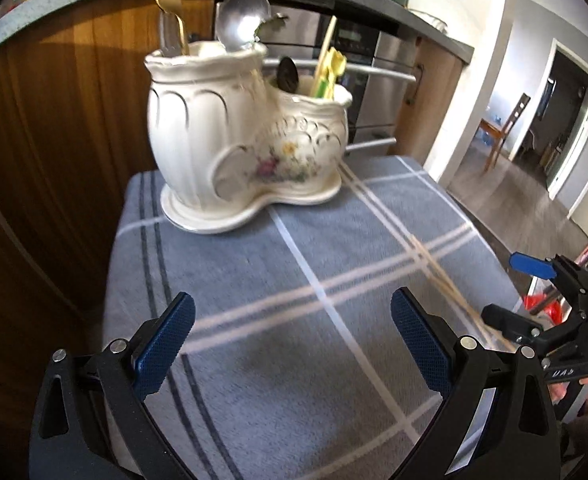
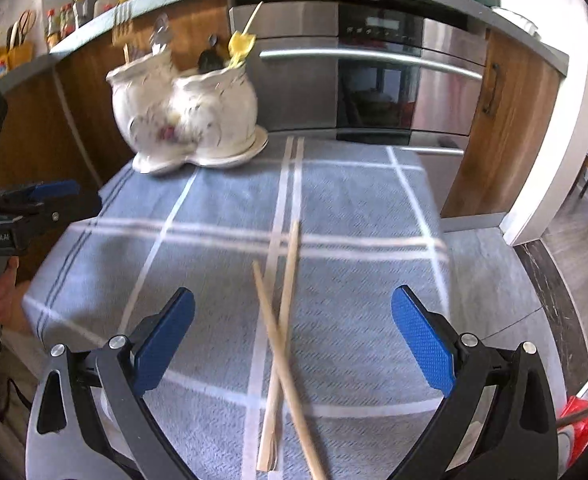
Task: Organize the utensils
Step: 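Withdraw both open tools from the holder back over the cloth, then close the right tool on a wooden chopstick lying on the cloth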
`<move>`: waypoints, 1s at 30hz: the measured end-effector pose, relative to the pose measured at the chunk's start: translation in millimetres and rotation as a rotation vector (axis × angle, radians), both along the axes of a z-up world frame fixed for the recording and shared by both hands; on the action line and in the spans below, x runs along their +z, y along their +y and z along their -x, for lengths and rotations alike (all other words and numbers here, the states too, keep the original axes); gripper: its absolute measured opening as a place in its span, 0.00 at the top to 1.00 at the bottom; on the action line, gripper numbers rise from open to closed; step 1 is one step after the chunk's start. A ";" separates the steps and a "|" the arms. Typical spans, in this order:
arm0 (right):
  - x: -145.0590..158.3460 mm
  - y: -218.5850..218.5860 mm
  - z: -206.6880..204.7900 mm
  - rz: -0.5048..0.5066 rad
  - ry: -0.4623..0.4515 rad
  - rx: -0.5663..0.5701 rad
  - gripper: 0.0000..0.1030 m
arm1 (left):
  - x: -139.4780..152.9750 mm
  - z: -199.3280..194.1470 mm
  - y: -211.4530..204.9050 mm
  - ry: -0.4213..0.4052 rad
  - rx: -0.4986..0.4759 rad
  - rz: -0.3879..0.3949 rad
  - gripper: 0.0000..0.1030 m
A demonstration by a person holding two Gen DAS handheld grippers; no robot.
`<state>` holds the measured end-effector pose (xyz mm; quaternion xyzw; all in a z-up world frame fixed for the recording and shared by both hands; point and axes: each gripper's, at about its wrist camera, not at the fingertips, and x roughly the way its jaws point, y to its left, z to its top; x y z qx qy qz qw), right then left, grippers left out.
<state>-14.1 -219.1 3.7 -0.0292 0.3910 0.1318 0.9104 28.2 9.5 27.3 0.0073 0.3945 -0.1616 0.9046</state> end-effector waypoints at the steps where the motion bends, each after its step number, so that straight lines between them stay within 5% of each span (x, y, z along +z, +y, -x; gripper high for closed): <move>1: -3.8 3.6 0.3 0.008 0.009 0.016 0.12 | -2.2 1.4 -1.1 0.003 -0.003 -0.004 0.05; 11: -20.7 24.0 -7.5 0.114 0.048 0.050 0.67 | -8.9 3.2 -15.8 0.021 -0.036 -0.019 0.05; 19: -24.6 23.3 -13.5 0.131 0.050 0.044 0.92 | -9.0 2.5 -23.2 0.023 -0.048 -0.029 0.05; 30: 5.2 -17.0 -10.2 -0.037 -0.021 -0.027 0.94 | -11.7 -3.6 -65.7 0.060 -0.120 -0.027 0.05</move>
